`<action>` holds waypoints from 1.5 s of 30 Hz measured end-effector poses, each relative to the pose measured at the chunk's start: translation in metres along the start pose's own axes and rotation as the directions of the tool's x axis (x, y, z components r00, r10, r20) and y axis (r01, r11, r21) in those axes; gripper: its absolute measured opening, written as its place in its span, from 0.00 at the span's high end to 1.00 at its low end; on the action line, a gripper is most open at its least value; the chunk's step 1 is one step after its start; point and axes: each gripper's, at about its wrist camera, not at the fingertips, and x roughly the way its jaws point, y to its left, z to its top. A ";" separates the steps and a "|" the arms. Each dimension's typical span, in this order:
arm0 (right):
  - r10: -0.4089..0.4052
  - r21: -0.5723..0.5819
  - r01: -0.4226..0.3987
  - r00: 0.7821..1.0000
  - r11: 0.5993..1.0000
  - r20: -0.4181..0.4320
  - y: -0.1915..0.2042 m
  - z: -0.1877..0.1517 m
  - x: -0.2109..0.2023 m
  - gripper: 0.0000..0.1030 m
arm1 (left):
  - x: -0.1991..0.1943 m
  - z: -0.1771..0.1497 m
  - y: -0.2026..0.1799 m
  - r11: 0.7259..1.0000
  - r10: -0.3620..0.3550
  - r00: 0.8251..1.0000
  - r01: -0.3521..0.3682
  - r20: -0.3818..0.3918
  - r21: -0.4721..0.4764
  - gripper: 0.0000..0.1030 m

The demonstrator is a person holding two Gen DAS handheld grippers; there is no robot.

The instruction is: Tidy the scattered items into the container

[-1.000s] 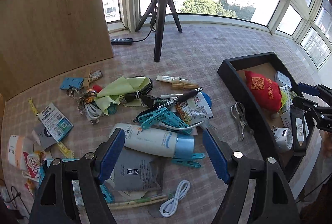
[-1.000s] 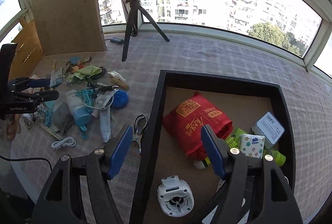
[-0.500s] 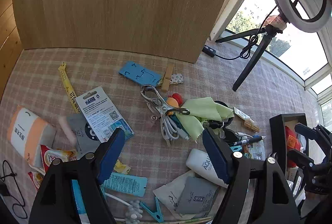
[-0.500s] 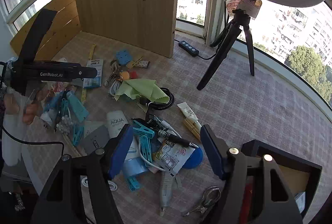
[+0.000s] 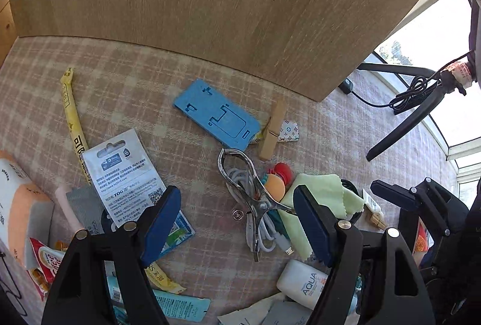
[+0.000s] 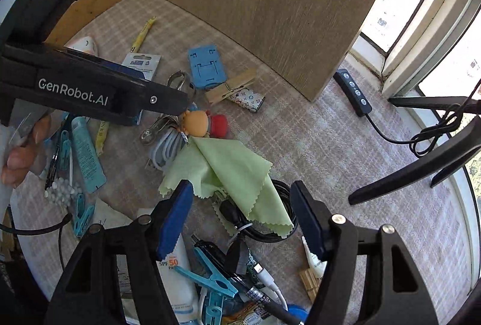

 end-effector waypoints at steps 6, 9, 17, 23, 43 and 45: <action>0.020 -0.009 -0.020 0.999 1.000 -0.028 -0.003 0.004 0.018 0.57 | 0.015 0.000 -0.008 0.999 0.034 0.999 -0.033 -0.029 0.036 0.42; 0.031 0.014 -0.030 0.998 0.999 -0.050 -0.008 0.004 0.026 0.71 | 0.022 -0.002 -0.007 1.000 0.018 0.999 -0.016 -0.051 0.022 0.46; 0.062 0.107 -0.061 0.998 0.992 -0.008 -0.023 -0.003 0.016 0.97 | 0.013 -0.006 -0.013 0.999 0.019 1.000 -0.018 -0.014 0.048 0.81; 0.070 0.183 -0.087 0.993 0.979 0.096 -0.035 -0.009 -0.023 0.98 | 0.001 -0.012 -0.009 0.999 -0.009 1.000 0.008 0.008 0.048 0.81; -0.104 0.419 -0.040 0.943 0.907 0.315 -0.077 -0.089 -0.168 0.98 | -0.078 -0.055 -0.070 0.975 -0.141 0.986 0.122 0.093 0.187 0.81; -0.151 0.454 -0.011 0.936 0.891 0.317 -0.087 -0.110 -0.184 0.98 | -0.083 -0.064 -0.092 0.963 -0.167 0.982 0.143 0.089 0.229 0.81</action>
